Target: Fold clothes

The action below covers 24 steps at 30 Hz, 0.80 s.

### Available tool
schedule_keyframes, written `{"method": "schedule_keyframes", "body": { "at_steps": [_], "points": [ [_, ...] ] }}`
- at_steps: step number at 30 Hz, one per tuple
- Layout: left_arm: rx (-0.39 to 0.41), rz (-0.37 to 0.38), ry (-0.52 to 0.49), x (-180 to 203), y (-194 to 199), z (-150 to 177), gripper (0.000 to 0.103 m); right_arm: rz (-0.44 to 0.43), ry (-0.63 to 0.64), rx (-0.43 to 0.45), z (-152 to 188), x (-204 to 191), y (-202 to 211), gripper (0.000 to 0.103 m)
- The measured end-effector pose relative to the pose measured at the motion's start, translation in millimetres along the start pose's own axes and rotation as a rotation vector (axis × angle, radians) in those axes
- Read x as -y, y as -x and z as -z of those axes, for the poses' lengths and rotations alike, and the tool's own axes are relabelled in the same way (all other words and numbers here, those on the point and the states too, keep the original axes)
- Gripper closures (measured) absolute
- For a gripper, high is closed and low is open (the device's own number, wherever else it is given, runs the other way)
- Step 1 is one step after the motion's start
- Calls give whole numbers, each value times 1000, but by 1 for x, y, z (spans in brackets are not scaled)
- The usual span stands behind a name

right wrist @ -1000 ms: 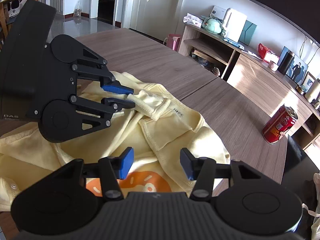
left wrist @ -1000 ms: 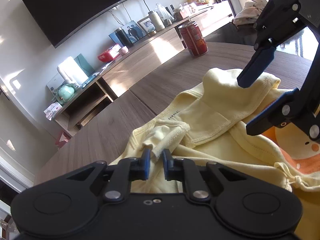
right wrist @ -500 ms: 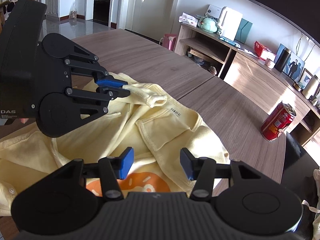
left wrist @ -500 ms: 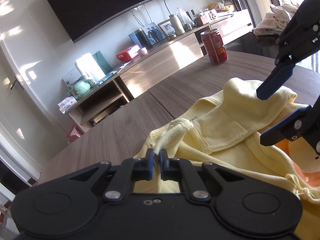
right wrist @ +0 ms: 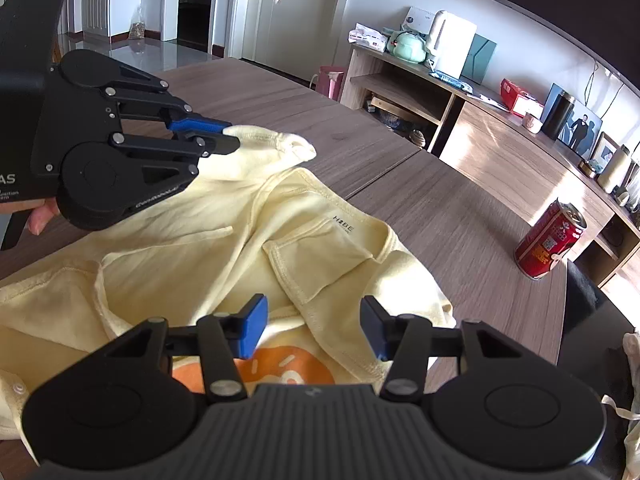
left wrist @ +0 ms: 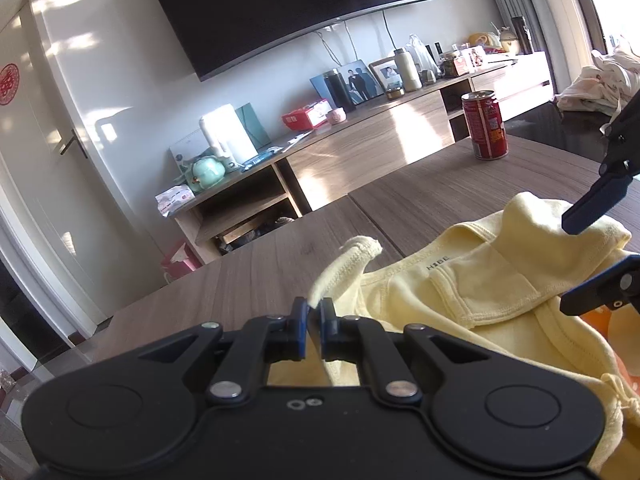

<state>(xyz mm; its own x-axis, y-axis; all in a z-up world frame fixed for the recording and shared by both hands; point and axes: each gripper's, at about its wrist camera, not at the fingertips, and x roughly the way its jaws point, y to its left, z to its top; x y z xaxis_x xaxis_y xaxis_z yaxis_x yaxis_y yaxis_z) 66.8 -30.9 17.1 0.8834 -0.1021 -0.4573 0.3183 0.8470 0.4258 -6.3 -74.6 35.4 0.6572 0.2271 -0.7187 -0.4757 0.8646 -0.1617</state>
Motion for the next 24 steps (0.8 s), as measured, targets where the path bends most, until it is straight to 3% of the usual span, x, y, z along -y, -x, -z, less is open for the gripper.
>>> {"method": "schedule_keyframes", "body": {
  "at_steps": [16, 24],
  "points": [
    [-46, -106, 208, -66, 6, 25, 99, 7, 23, 2, -17, -13, -8, 48],
    [-169, -92, 446, -109, 6, 58, 96, 14, 33, -5, -24, -18, -13, 48]
  ]
}}
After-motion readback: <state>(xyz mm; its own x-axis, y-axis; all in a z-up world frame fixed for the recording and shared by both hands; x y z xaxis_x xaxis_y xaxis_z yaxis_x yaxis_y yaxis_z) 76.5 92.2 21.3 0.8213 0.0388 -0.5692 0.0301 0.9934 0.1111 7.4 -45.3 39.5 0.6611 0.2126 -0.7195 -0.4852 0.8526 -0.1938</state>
